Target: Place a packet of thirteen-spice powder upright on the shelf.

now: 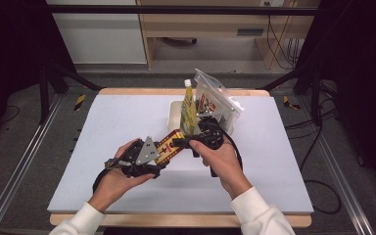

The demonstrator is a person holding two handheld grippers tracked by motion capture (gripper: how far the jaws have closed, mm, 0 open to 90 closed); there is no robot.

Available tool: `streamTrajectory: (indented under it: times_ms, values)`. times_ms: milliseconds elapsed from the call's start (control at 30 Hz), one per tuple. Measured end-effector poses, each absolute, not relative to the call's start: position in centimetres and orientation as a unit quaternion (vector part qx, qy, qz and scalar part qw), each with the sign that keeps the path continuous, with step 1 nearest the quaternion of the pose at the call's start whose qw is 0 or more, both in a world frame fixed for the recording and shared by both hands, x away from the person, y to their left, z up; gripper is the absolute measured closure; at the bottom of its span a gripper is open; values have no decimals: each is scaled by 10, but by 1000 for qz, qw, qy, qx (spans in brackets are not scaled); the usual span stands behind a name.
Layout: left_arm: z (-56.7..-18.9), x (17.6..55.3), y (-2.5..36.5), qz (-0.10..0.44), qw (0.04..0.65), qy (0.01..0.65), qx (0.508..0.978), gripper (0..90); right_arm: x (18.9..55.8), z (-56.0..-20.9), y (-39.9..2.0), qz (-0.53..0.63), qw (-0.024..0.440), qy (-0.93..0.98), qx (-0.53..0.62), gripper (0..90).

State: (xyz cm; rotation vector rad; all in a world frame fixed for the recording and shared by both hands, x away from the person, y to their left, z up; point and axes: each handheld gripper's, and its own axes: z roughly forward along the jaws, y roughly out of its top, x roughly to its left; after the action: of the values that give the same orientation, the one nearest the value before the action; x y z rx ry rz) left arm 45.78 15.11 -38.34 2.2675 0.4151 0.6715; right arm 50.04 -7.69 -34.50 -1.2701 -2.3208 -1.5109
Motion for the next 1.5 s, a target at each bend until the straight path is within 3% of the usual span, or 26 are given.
streamTrajectory:
  times_ms: [200, 333, 667, 1500]
  values:
    - [-384, 459, 148, 267, 367, 168, 875, 306, 497, -339, -75, -490, 23, -756, -434, 683]
    - [-383, 458, 152, 264, 374, 180, 871, 217, 498, -334, -77, -484, -20, -748, -453, 684]
    - [-398, 444, 185, 246, 369, 233, 866, 125, 500, -315, -67, -484, -129, -723, -476, 683]
    - [-432, 426, 267, 251, 364, 349, 826, 82, 527, -297, -39, -463, -219, -692, -508, 683]
